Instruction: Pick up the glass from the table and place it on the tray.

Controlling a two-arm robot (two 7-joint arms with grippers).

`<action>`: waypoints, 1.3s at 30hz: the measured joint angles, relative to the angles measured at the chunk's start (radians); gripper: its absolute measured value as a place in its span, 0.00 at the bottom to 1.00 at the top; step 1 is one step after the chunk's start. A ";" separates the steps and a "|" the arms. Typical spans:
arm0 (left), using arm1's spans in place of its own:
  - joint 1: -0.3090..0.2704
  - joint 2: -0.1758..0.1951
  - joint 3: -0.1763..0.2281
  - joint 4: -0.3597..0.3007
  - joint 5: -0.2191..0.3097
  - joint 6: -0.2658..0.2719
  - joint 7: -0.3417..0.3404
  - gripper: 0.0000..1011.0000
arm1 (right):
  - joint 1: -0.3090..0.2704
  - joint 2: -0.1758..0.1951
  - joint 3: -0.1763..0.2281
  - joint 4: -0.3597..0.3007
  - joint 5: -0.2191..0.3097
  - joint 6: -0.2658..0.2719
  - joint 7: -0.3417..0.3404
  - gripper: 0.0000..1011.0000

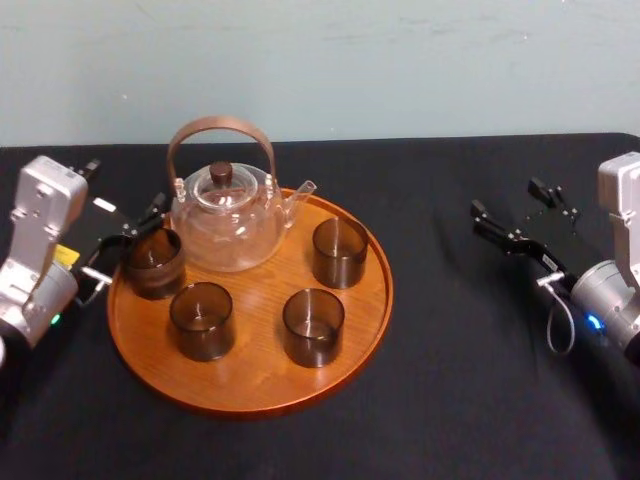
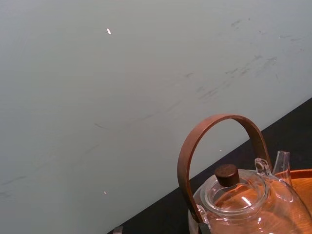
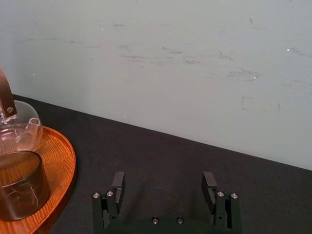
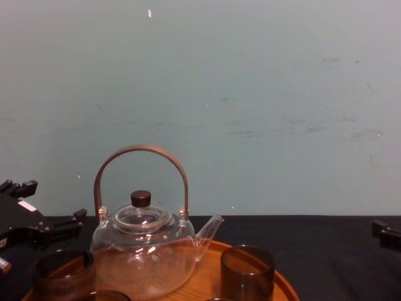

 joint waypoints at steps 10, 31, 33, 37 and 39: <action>0.000 0.000 0.000 0.000 0.000 0.000 0.000 0.99 | 0.000 -0.010 0.007 0.003 -0.017 0.009 0.002 0.99; 0.000 0.000 0.000 0.000 0.000 0.000 0.000 0.99 | 0.001 -0.007 0.004 0.002 -0.013 0.009 0.002 0.99; 0.000 0.000 0.000 0.000 0.000 0.000 0.000 0.99 | 0.001 -0.007 0.004 0.002 -0.013 0.009 0.002 0.99; 0.000 0.000 0.000 0.000 0.000 0.000 0.000 0.99 | 0.001 -0.007 0.004 0.002 -0.012 0.009 0.002 0.99; 0.000 0.000 0.000 0.000 0.000 0.000 0.000 0.99 | 0.001 -0.007 0.004 0.001 -0.012 0.009 0.002 0.99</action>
